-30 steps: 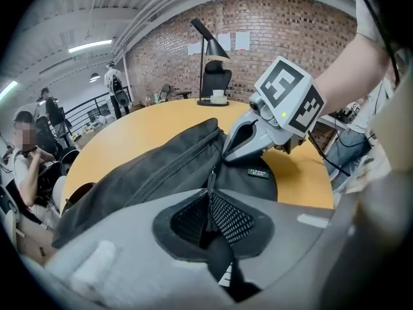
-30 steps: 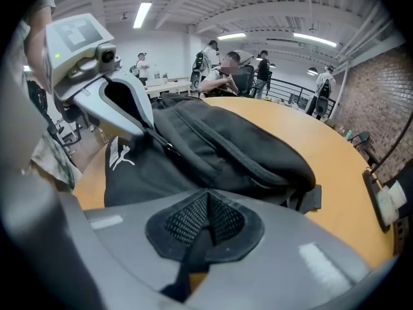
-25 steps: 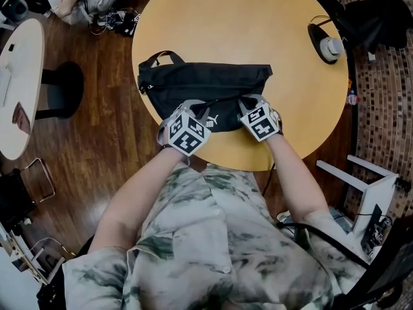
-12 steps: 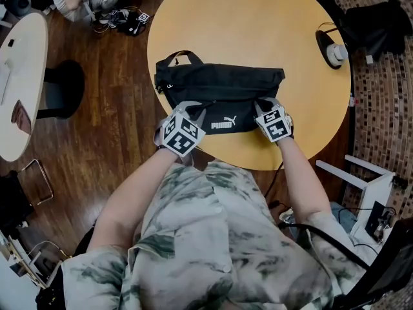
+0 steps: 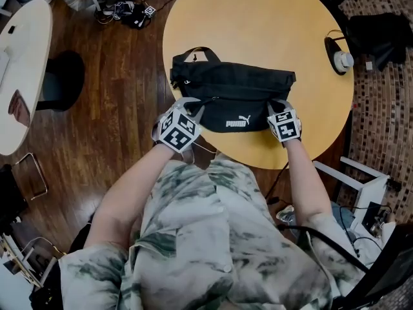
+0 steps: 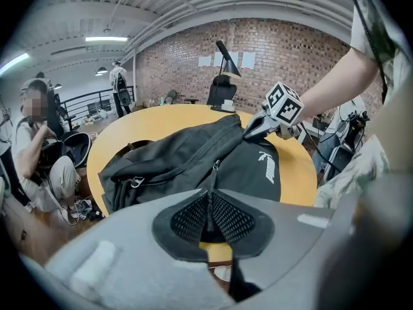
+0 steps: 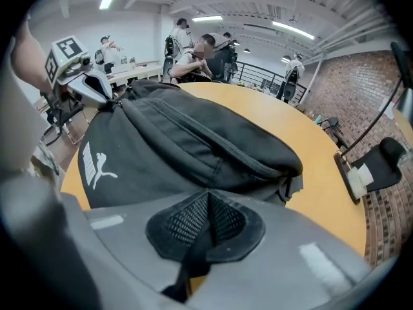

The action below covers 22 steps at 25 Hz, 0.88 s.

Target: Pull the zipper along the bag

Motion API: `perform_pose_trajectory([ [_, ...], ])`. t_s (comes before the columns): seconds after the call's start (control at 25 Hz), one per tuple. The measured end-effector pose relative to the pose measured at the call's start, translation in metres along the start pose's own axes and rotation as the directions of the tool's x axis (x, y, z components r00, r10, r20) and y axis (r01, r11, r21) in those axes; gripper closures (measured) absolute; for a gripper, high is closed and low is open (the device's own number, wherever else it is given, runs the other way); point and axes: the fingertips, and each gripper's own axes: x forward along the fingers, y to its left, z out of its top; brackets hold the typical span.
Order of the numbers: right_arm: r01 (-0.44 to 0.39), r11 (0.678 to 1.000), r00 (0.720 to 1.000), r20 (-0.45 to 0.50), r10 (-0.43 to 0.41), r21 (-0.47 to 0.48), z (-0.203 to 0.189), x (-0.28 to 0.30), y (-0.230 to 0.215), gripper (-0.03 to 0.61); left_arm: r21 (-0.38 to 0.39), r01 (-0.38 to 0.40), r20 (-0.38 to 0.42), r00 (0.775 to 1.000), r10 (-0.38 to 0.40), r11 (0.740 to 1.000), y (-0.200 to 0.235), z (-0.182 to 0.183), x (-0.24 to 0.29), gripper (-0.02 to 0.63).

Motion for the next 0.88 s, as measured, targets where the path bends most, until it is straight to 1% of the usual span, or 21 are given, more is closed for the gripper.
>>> perform_pose_trajectory([
  [0.32,0.033,0.999,0.999,-0.031,-0.033,0.004,-0.001,-0.001,-0.001,0.583,0.005,0.008,0.025,1.000,-0.008,1.000,0.011,-0.012,-0.009,0.589],
  [0.52,0.062,0.998,0.998,-0.018,-0.062,0.023,0.001,-0.002,-0.003,0.583,0.011,0.008,0.050,0.999,-0.008,1.000,0.014,-0.012,-0.008,0.588],
  [0.68,0.086,0.993,0.996,0.013,-0.087,0.087,0.002,-0.005,-0.005,0.581,0.002,-0.007,0.084,0.996,0.006,1.000,0.015,-0.008,-0.008,0.583],
  [0.76,0.112,0.989,0.992,0.043,-0.117,0.092,0.004,-0.013,-0.006,0.574,0.006,-0.030,0.088,0.996,0.030,1.000,0.015,-0.006,-0.010,0.572],
  [0.8,0.123,0.988,0.990,0.063,-0.129,0.091,0.005,-0.020,-0.006,0.562,0.007,-0.048,0.087,0.995,0.048,0.999,0.016,-0.006,-0.013,0.563],
  [0.88,0.125,0.987,0.984,0.112,-0.136,0.103,0.008,-0.036,-0.001,0.513,0.005,-0.092,0.096,0.991,0.091,0.996,0.016,-0.006,-0.023,0.528],
])
